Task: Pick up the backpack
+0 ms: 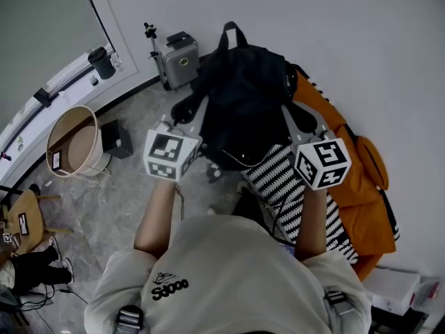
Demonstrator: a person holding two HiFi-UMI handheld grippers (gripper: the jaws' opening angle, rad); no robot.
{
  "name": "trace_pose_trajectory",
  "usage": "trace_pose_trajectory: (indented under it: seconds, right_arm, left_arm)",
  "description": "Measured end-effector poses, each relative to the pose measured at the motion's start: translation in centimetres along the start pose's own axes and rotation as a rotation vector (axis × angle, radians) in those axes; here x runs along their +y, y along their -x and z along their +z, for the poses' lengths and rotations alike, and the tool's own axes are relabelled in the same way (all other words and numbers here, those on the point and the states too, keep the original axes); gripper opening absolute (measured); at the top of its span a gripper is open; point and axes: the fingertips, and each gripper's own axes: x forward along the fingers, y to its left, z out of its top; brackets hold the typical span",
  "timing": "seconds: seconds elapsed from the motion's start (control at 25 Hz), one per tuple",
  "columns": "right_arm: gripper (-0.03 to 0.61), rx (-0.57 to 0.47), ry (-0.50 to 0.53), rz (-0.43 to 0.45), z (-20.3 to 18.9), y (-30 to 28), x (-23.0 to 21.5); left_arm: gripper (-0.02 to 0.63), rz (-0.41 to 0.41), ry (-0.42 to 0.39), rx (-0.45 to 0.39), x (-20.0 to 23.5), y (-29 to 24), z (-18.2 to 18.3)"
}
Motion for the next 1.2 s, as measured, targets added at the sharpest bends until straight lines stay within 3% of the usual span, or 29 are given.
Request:
trace_pose_trajectory:
  seconds: [0.16, 0.48, 1.2]
  right_arm:
    - [0.032, -0.025, 0.052, 0.008, 1.9, 0.0, 1.5]
    - [0.032, -0.04, 0.068, 0.034, 1.9, -0.2, 1.5]
    - [0.032, -0.017, 0.055, 0.064, 1.3, -1.1, 1.2]
  left_arm:
    - [0.057, 0.036, -0.03, -0.039, 1.0, 1.3, 1.5]
    - [0.057, 0.068, -0.045, -0.063, 0.8, 1.7, 2.4]
    - [0.057, 0.06, -0.029, -0.047, 1.1, 1.0, 2.1]
